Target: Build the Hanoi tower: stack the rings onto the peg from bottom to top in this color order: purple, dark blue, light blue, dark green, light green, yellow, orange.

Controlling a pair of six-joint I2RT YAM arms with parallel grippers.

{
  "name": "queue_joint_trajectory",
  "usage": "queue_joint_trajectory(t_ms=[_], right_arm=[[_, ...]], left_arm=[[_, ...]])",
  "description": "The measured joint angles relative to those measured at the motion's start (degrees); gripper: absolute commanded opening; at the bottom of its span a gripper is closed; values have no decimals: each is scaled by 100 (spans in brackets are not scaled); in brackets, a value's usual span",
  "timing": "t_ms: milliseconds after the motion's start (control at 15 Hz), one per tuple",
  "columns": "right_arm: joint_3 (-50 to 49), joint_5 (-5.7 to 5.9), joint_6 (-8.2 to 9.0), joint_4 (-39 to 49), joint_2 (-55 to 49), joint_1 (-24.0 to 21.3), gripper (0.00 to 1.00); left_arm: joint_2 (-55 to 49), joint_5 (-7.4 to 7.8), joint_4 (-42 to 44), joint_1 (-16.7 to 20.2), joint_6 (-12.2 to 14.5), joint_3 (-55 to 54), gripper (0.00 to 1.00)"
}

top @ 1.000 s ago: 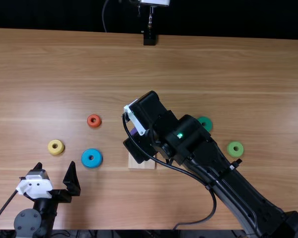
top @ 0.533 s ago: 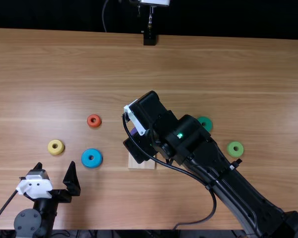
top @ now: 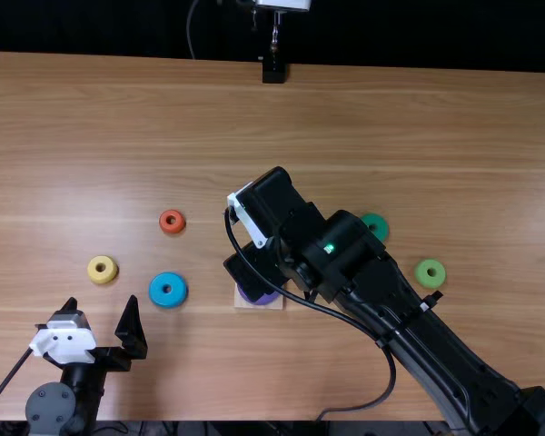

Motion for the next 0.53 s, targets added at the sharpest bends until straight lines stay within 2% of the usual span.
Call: queue_joint_trajectory(t_ms=[333, 400, 533], right_arm=[[0, 0, 17, 306, 2, 0, 100], [0, -2, 79, 382, 2, -9, 100], [0, -20, 481, 734, 2, -332, 100]], left_arm=[[0, 0, -2, 0, 0, 0, 100], [0, 0, 0, 0, 0, 0, 100], [0, 0, -2, 0, 0, 0, 100]])
